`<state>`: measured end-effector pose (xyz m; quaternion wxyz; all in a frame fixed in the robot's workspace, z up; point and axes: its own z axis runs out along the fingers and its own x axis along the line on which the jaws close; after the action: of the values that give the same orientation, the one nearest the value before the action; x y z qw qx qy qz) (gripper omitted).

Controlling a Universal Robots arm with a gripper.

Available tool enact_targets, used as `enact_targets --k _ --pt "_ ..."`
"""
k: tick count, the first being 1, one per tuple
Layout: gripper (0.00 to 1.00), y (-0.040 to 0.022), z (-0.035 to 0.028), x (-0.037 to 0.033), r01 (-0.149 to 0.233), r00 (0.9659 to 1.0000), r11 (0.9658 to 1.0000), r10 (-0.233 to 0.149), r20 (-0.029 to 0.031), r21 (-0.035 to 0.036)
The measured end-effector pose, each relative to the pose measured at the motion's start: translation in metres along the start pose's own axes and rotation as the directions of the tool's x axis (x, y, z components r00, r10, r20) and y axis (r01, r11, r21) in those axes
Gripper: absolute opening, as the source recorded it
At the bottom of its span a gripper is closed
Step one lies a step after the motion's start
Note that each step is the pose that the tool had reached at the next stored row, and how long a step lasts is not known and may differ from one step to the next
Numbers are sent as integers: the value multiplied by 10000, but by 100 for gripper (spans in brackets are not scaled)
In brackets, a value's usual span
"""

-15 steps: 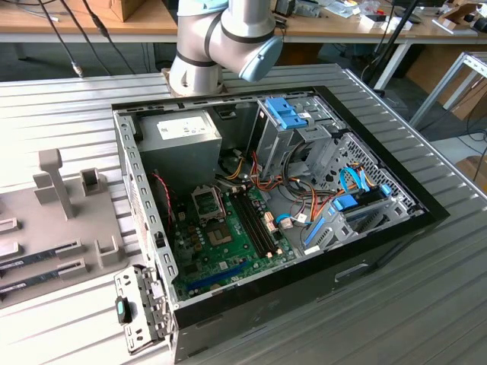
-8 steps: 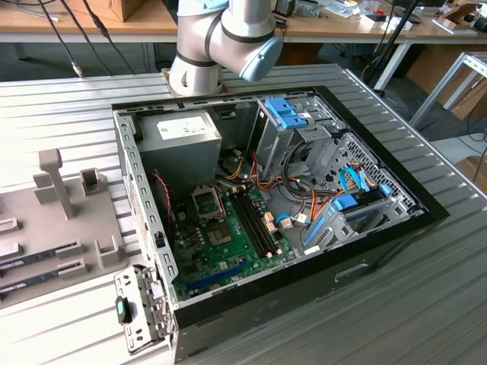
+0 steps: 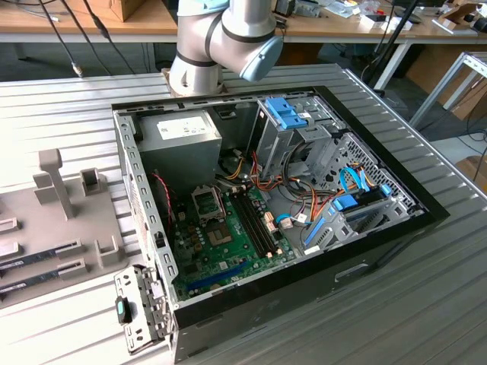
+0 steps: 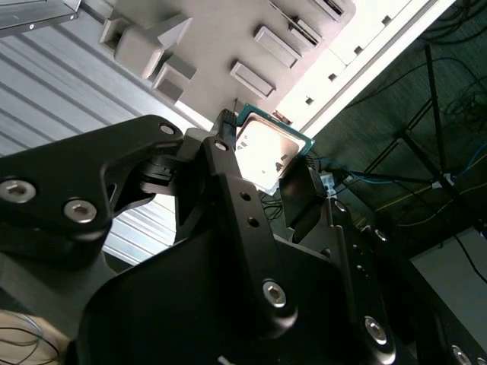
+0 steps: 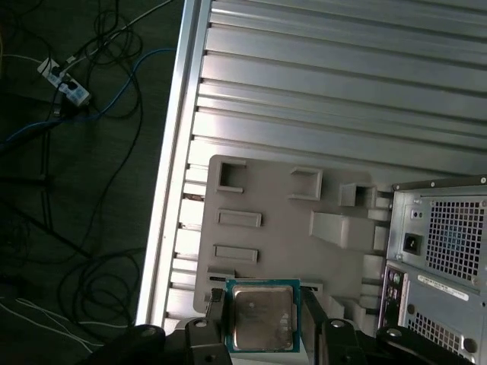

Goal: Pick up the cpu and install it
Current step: 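Pick up the cpu and move it towards the insertion slot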

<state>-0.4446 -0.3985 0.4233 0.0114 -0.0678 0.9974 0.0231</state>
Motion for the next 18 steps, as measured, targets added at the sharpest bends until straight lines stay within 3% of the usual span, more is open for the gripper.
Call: enact_targets --k 18 --pt "47 -43 17 -113 0 10000 10000 0 1 -1"
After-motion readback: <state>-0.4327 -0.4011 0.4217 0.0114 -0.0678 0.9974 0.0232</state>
